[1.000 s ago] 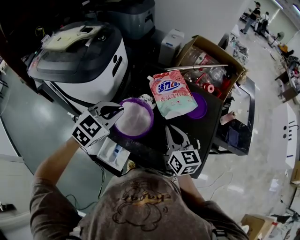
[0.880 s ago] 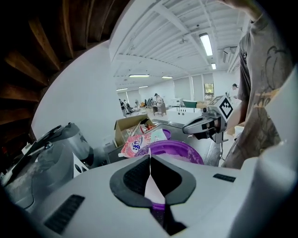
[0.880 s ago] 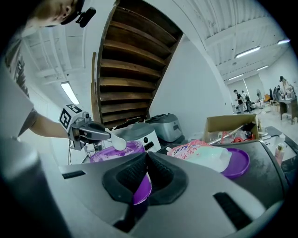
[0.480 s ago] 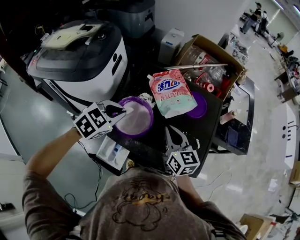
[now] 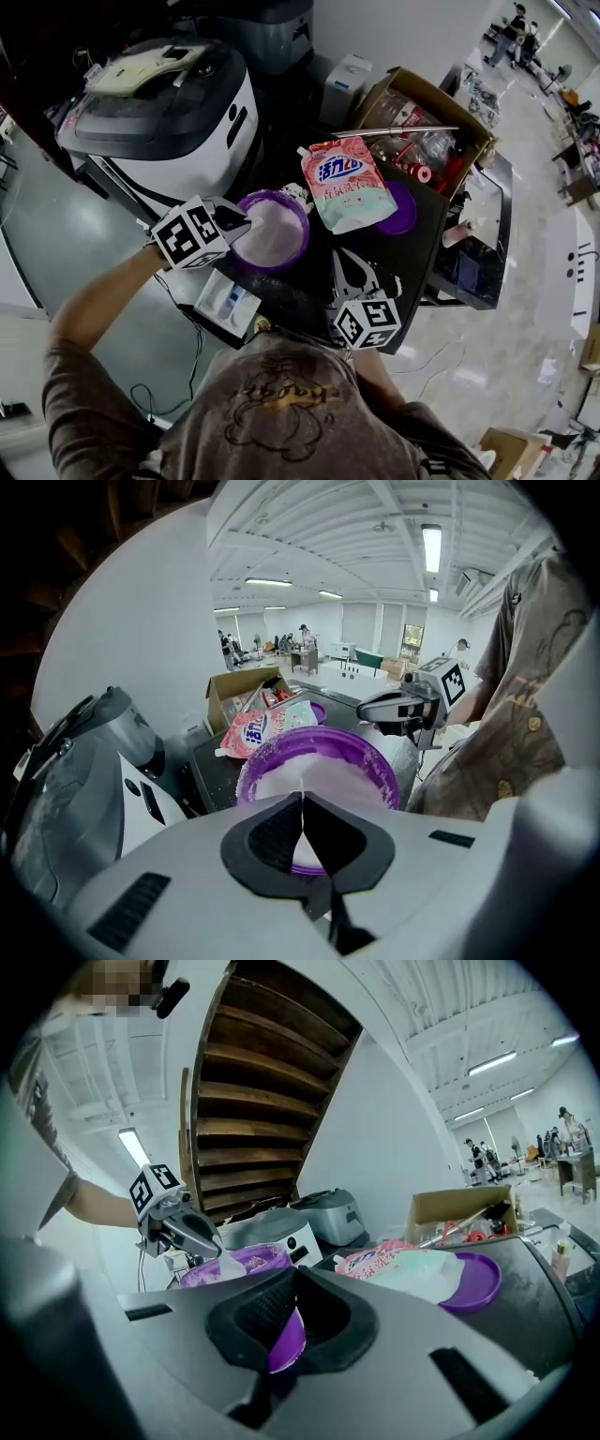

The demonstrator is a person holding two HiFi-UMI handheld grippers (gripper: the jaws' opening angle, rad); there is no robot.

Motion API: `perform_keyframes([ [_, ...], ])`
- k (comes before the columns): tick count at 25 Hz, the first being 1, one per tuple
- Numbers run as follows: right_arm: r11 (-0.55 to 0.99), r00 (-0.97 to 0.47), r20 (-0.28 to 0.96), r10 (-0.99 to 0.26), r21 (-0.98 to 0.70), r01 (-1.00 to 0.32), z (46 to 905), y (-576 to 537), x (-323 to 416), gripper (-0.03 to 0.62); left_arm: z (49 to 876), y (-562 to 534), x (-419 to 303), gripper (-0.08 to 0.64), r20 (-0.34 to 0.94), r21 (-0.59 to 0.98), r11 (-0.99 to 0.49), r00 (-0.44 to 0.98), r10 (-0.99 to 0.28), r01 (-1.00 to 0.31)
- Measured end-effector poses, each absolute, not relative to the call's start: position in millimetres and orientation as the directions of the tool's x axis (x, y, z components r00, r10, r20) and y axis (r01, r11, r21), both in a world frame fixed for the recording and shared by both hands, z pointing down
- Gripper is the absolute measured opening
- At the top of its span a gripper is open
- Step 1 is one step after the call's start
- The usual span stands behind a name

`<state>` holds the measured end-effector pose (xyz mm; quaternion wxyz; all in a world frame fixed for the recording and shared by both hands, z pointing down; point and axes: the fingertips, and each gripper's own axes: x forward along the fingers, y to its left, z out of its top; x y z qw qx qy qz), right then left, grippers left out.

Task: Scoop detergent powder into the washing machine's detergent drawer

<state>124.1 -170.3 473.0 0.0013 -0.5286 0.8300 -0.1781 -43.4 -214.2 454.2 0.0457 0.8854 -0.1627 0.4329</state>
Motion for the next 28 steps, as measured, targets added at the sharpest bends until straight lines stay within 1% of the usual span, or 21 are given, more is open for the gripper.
perform_keyframes([
  [13, 0.363, -0.432, 0.191, -0.882, -0.31, -0.878, 478, -170, 130, 0.003, 473, -204, -46, 0.023, 0.866, -0.035, -0.954, 0.467, -0.178, -0.298],
  [28, 0.357, -0.425, 0.186, -0.886, -0.312, -0.881, 477, -171, 135, 0.002, 477, -190, -38, 0.023, 0.895, 0.053, -0.96, 0.439, -0.076, -0.274],
])
